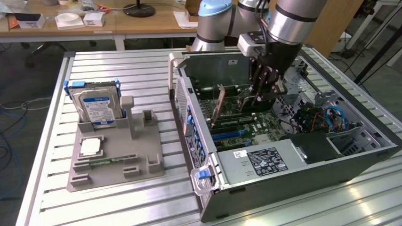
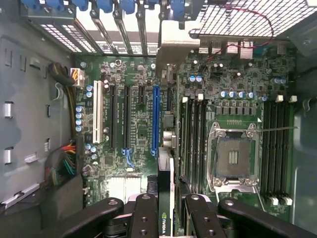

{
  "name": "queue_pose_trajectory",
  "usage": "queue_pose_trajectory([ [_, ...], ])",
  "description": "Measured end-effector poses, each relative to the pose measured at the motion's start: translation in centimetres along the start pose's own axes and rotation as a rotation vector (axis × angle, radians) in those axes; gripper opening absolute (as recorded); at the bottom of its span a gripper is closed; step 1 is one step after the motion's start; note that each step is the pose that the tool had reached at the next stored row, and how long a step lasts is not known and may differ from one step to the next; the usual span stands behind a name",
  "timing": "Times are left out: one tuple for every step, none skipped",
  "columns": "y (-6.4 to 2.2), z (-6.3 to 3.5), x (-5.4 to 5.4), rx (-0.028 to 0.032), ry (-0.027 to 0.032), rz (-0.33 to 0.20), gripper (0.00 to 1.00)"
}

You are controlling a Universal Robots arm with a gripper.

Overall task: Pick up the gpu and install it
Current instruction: 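Insert the gpu into the slot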

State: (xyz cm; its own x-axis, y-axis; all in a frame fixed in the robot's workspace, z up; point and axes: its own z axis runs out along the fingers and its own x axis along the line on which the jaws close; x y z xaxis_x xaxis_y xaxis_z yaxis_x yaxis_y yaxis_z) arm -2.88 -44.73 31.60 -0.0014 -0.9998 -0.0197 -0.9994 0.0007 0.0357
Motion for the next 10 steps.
queue_pose_trajectory([
  [0.01,0.18,0.0,0.0,0.0001,0.0,0.26],
  [0.03,0.38,0.0,0.0,0.0,0.0,0.26],
  [0.05,0.56,0.0,0.0001,-0.0001,0.0,0.26],
  [0.07,0.74,0.0,0.0001,0.0,0.0,0.26],
  [0.09,0.92,0.0,0.0001,-0.0001,0.0,0.26],
  [0.11,1.1,0.0,0.0001,0.0,0.0,0.26],
  [0.12,1.29,0.0,0.0001,-0.0001,0.0,0.26],
  [0.14,1.48,0.0,0.0001,-0.0001,0.0,0.26],
  [0.16,1.66,0.0,0.0,0.0,0.0,0.26],
  [0.18,1.84,0.0,0.0,0.0001,0.0,0.26],
])
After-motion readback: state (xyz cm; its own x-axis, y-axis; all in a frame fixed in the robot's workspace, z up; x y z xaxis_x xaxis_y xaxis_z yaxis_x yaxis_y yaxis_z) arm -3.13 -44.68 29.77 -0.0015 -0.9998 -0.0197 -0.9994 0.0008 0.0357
